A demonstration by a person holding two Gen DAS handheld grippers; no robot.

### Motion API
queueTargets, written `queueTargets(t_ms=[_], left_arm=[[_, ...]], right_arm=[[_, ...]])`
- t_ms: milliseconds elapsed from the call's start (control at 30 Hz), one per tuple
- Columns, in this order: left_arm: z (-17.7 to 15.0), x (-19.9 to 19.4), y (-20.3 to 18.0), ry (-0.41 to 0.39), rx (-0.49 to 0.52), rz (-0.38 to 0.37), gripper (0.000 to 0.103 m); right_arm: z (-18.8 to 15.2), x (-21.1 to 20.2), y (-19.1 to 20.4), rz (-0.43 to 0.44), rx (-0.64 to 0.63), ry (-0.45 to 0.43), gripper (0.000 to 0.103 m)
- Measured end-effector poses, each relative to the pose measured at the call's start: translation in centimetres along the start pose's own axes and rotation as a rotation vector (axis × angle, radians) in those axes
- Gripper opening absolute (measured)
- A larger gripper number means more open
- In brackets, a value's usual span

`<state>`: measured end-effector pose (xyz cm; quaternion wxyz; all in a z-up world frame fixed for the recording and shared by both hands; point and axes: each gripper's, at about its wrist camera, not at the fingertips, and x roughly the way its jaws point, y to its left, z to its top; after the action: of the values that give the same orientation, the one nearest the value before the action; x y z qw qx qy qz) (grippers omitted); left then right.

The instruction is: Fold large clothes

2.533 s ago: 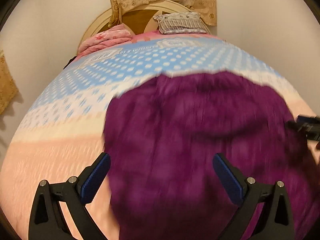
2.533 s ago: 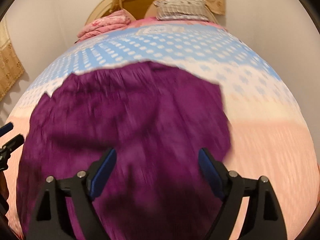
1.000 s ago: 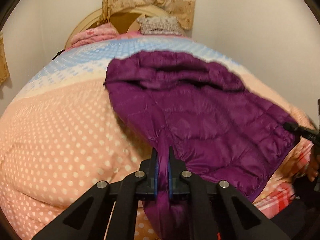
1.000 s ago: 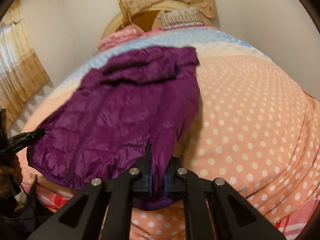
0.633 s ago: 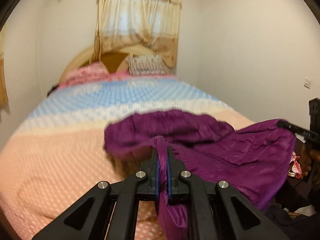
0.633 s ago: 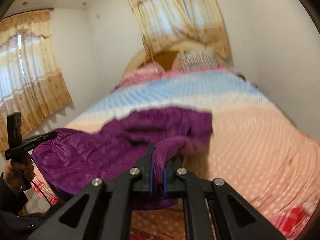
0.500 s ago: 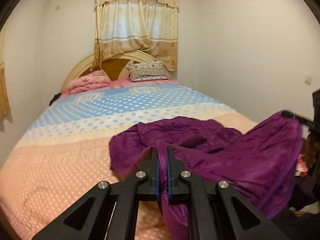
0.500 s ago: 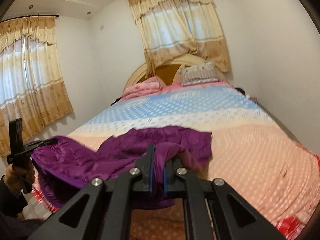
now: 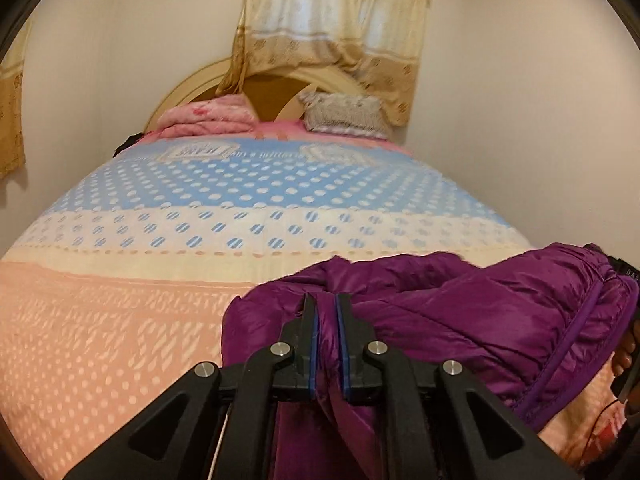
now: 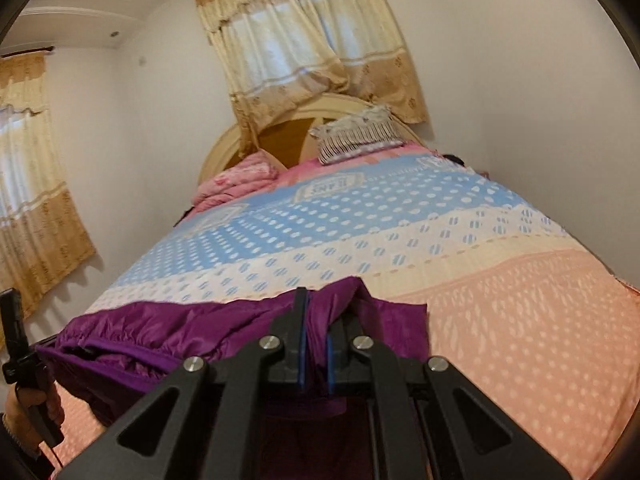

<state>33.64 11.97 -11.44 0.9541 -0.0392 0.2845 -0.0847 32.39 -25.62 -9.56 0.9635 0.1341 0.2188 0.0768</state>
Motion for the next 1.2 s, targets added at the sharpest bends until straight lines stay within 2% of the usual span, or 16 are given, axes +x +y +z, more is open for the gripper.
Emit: queueTargets(t_ms=[67, 167, 200, 233, 267, 300, 367, 467, 567, 633, 700, 800, 933, 1100, 1133, 1200], left_arm=[[0.6, 1.9, 0.2, 0.022, -0.003, 0.033, 0.011], [0.4, 2.1, 0.7, 0.014, -0.02, 0.057, 0.021], [0.3, 2.2, 0.8, 0.001, -0.012, 0.092, 0.039], [0.1, 2.2, 0.9, -0.025, 0.005, 0.163, 0.071], [-0.2, 1.9, 0.9, -0.051, 0.016, 0.201, 0.08], [-0.2, 2.1, 1.1, -0.075, 0.019, 0.21, 0.083], [-0.3, 3.0, 1.2, -0.055, 0.013, 0.205, 0.083], [-0.5, 4.4, 1.4, -0.021, 0.001, 0.261, 0.083], [-0.4, 4.3, 1.6, -0.049, -0.038, 0.339, 0.083], [-0.2, 3.7, 1.8, -0.081, -0.066, 0.392, 0.083], [-0.2, 3.5, 2.0, -0.094, -0.08, 0.427, 0.083], [0.1, 3.7, 0.9, -0.11, -0.058, 0.43, 0.083], [0.2, 4.2, -2.5, -0.125, 0.022, 0.381, 0.084], [0.6, 6.4, -5.8, -0.126, 0.107, 0.334, 0.085], [0.6, 7.3, -6.1, -0.109, 0.127, 0.343, 0.085], [0.3, 9.1, -6.0, -0.072, 0.132, 0.385, 0.085]], right_arm=[[0.3, 2.3, -0.4, -0.021, 0.003, 0.022, 0.009], [0.3, 4.9, -0.9, -0.031, 0.008, 0.053, 0.009], [0.2, 5.6, -1.0, -0.035, 0.008, 0.064, 0.009], [0.0, 6.4, -1.2, -0.043, 0.007, 0.075, 0.009], [-0.4, 7.1, -1.3, -0.051, 0.008, 0.087, 0.009], [-0.6, 8.0, -1.4, -0.06, 0.013, 0.099, 0.01], [-1.0, 9.8, -1.7, -0.065, 0.035, 0.128, 0.011], [-1.1, 12.0, -1.7, -0.093, 0.043, 0.167, 0.015], [-0.6, 12.7, -1.8, -0.067, 0.077, 0.17, 0.038], [0.0, 12.2, -1.7, -0.056, 0.085, 0.129, 0.067], [0.3, 11.7, -1.2, -0.056, 0.072, 0.093, 0.077], [0.0, 11.7, 0.2, -0.098, 0.022, 0.083, 0.077], [-1.1, 10.7, 3.5, -0.177, -0.086, 0.045, 0.077], [-2.9, 11.1, 8.4, -0.047, -0.169, 0.121, 0.077], [-3.4, 11.6, 9.4, -0.014, -0.203, 0.146, 0.077], [-4.2, 12.6, 10.3, -0.031, -0.247, 0.157, 0.077]])
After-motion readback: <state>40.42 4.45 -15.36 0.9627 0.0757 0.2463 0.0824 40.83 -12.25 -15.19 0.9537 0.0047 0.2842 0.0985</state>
